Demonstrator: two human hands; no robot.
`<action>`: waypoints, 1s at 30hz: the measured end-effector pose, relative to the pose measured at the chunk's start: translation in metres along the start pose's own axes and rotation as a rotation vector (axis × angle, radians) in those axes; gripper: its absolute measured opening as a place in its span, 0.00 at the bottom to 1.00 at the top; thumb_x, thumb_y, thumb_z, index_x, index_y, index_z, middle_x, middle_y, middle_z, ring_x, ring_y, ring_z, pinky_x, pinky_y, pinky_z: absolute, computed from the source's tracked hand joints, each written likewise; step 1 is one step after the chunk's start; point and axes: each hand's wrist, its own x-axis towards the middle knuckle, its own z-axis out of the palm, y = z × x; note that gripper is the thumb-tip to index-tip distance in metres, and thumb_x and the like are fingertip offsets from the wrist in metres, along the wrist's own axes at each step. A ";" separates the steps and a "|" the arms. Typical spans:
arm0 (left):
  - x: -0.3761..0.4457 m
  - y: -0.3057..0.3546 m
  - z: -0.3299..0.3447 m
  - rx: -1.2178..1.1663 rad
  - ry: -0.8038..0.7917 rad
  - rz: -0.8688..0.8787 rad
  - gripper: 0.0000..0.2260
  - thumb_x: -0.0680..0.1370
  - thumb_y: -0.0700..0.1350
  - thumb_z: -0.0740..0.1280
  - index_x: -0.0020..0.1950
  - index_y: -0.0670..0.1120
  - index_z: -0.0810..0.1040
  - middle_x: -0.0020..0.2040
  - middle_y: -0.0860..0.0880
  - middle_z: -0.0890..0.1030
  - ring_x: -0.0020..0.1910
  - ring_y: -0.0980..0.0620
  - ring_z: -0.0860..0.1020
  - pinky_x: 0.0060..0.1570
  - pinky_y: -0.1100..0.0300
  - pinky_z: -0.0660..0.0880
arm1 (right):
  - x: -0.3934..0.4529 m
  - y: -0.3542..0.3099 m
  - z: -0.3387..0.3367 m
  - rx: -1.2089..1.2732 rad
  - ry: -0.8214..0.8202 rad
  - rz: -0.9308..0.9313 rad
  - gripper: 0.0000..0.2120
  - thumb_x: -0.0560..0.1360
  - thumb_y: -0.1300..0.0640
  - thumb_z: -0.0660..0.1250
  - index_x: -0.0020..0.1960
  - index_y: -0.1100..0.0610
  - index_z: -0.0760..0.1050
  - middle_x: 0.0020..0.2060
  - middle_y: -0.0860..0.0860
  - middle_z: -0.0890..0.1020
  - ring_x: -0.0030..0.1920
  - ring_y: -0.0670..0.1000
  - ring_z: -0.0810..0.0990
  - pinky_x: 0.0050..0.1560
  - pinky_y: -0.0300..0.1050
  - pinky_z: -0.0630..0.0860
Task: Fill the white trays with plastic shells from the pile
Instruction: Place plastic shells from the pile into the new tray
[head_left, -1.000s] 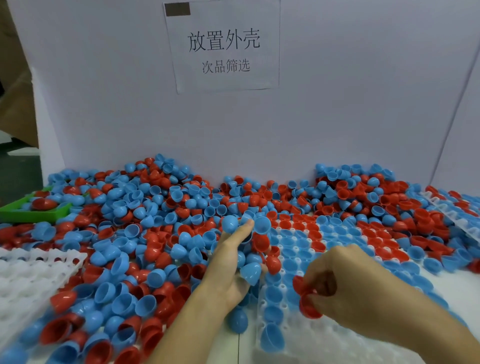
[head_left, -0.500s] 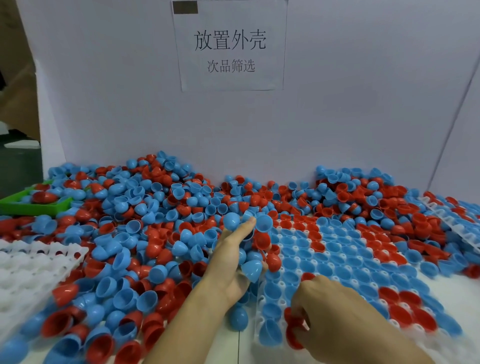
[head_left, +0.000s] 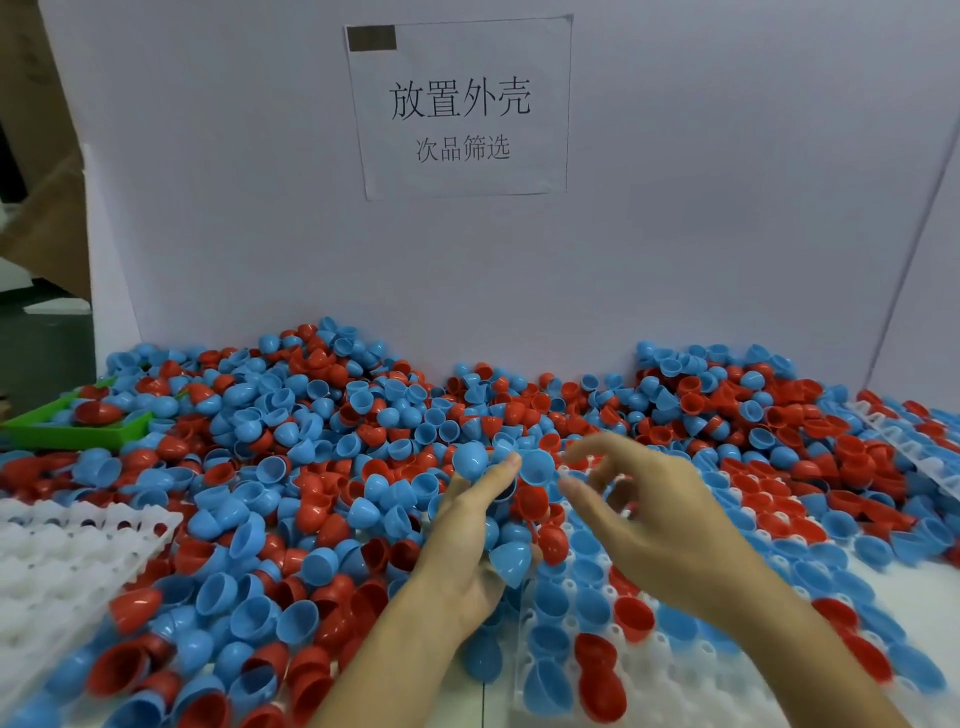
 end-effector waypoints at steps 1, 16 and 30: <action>0.000 -0.001 0.000 0.014 -0.001 0.012 0.22 0.75 0.48 0.74 0.67 0.44 0.77 0.57 0.39 0.84 0.46 0.43 0.84 0.36 0.53 0.80 | 0.004 0.000 0.006 0.105 0.072 0.008 0.06 0.76 0.45 0.67 0.53 0.42 0.75 0.36 0.45 0.80 0.38 0.43 0.82 0.38 0.37 0.80; -0.003 -0.007 0.007 0.068 -0.035 0.053 0.10 0.70 0.45 0.75 0.50 0.49 0.83 0.48 0.41 0.85 0.42 0.43 0.85 0.31 0.53 0.79 | -0.003 0.019 0.038 0.398 0.412 0.098 0.14 0.75 0.68 0.69 0.38 0.51 0.74 0.29 0.50 0.81 0.30 0.52 0.82 0.32 0.53 0.80; 0.001 -0.010 0.004 0.102 0.093 0.168 0.05 0.78 0.38 0.70 0.49 0.48 0.83 0.48 0.41 0.86 0.43 0.43 0.86 0.34 0.55 0.81 | -0.005 0.019 0.044 0.446 0.202 0.140 0.09 0.73 0.56 0.75 0.49 0.44 0.80 0.45 0.41 0.85 0.43 0.36 0.84 0.40 0.29 0.78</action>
